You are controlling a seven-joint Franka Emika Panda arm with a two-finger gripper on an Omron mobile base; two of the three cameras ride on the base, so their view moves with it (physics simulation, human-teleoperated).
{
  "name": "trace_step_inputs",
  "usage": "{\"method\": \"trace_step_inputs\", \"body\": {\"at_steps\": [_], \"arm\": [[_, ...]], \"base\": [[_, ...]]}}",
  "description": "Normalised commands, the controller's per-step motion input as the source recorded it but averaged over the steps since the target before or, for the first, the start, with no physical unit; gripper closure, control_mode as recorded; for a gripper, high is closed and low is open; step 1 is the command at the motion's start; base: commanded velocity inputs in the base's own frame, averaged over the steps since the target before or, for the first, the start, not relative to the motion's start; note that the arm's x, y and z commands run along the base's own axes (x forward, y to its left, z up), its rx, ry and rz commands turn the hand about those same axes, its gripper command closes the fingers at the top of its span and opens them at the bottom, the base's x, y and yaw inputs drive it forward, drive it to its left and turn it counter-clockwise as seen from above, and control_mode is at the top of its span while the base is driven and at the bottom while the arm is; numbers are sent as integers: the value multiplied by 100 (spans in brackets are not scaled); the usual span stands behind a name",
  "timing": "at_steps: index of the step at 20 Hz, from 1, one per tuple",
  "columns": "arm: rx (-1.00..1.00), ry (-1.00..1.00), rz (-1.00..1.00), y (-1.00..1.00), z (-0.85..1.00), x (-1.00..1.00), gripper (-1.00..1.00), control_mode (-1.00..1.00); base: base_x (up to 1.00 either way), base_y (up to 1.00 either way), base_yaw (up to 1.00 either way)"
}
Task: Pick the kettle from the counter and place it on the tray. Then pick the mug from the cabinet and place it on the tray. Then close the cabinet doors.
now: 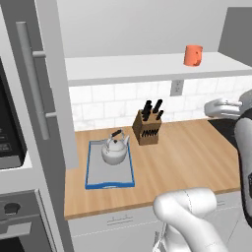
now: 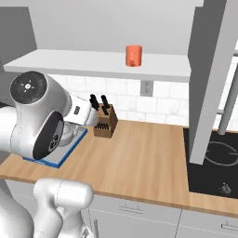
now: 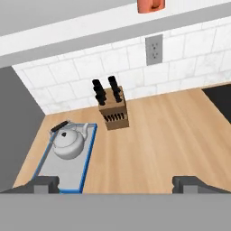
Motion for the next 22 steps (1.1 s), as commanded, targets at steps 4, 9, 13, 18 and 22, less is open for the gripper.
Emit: {"method": "trace_step_inputs", "body": {"at_steps": [4,9,13,18,22], "arm": [[0,-1,5,-74,0,-17,-100,-100],[-6,-5,9,-29,26,-18,-100,-100],[-14,-9,0,16,35,-2,-100,-100],[-11,-12,-1,16,1,14,-100,-100],[-6,-22,-1,3,16,23,-100,-100]], "base": [[0,0,0],[0,0,0],[0,0,0],[0,0,0],[0,0,0]]}}
